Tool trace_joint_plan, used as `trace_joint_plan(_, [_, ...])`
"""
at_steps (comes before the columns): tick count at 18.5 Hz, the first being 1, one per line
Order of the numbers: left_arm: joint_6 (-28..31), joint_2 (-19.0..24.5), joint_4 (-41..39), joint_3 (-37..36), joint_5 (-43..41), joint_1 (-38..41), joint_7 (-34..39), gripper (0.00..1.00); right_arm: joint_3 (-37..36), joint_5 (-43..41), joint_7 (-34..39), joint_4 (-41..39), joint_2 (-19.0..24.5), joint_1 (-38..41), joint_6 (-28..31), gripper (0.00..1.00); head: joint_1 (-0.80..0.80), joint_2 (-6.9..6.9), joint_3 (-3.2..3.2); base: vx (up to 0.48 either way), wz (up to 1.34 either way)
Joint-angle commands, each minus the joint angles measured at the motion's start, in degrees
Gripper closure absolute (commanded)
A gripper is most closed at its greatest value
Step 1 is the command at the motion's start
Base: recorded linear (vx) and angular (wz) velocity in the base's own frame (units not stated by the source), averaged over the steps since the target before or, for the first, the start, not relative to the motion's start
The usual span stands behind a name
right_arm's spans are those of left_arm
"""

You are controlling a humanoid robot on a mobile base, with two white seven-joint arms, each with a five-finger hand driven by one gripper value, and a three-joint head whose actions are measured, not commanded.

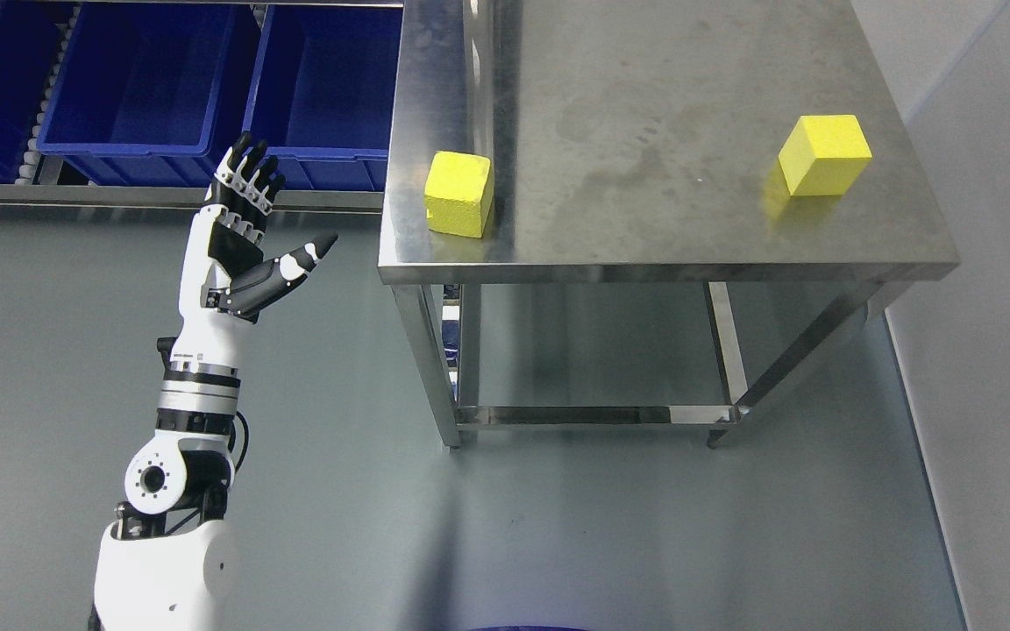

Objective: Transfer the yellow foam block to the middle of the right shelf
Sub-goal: 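Reach the left hand toward the yellow foam cube at the table's near edge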

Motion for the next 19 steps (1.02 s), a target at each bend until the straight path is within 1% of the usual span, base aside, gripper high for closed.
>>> trace_joint_plan(1, [0.04,1.85,-0.18,0.27,0.01,-0.43,-0.03,0.00,-0.70,0.18,0.04,-1.00,-1.00,1.41,-0.03,0.00,0.00,0.00,0.00,0.000,0.00])
trace_joint_plan(4, [0.21,1.93,-0.01,0.10,0.01,-0.69,-0.03,0.00,-0.70,0.18,0.04,-1.00,-1.00,1.41,-0.03,0.00,0.00,0.00,0.00,0.000,0.00])
trace_joint_plan(7, [0.47,2.72,1.13,-0.34,-0.34,-3.40,-0.20,0.00,-0.70,0.18,0.04,-1.00,-1.00,1.41,-0.03,0.00,0.00,0.00,0.00,0.000,0.00])
trace_joint_plan(10, [0.56,8.25,4.20,-4.02,-3.24,-6.57,-5.81,0.00,-0.70,0.18,0.04,-1.00,-1.00,1.41,-0.03,0.00,0.00,0.00,0.00,0.000,0.00])
trace_joint_plan(11, [0.91,9.31,5.60,-5.51,-4.03,-7.97,-7.83,0.00,-0.70,0.18,0.04,-1.00,-1.00,1.33,-0.03,0.00,0.00,0.00,0.00,0.000,0.00])
trace_joint_plan(12, [1.96,9.49,6.75,-6.57,-4.82,-9.29,-8.89,0.00,-0.70,0.18,0.04,-1.00,-1.00,1.41,-0.03,0.00,0.00,0.00,0.00,0.000,0.00])
trace_joint_plan(15, [7.58,10.28,7.90,-6.84,-8.42,-12.28,-9.26,0.00,-0.70,0.18,0.04,-1.00,-1.00,1.33,-0.03,0.00,0.00,0.00,0.00,0.004,0.01])
trace_joint_plan(19, [9.00,10.02,10.62,-10.61,-12.38,-15.36,-12.24,0.00,-0.70,0.18,0.04,-1.00,-1.00,1.41,-0.03,0.00,0.00,0.00,0.00,0.012,0.04])
